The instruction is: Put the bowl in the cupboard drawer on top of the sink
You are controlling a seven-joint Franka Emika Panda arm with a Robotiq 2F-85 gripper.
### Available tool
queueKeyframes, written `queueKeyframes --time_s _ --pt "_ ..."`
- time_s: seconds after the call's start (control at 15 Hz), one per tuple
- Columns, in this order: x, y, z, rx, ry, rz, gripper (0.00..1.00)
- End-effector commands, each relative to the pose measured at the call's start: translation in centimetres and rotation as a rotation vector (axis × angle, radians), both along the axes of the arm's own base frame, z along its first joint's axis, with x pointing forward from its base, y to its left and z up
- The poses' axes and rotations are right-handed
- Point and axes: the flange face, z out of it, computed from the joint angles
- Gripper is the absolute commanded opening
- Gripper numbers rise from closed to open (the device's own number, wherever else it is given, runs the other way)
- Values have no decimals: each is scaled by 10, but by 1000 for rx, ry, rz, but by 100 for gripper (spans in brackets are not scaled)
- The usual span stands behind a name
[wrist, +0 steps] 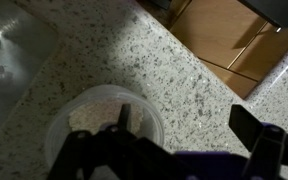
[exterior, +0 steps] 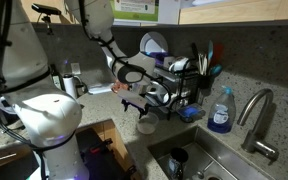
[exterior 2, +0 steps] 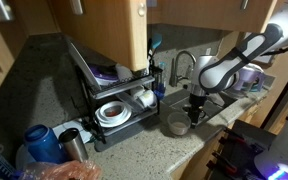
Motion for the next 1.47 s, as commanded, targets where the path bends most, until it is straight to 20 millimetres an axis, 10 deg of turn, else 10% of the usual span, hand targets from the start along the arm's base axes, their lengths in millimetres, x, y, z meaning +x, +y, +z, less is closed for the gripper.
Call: queueKeyframes --time_s 0.0,0.93,1.4 --pt "0 6 -11 18 -14 25 100" --pt "-1 22 -53 -24 -54 79 100" --pt "6 -12 -67 -94 -102 20 48"
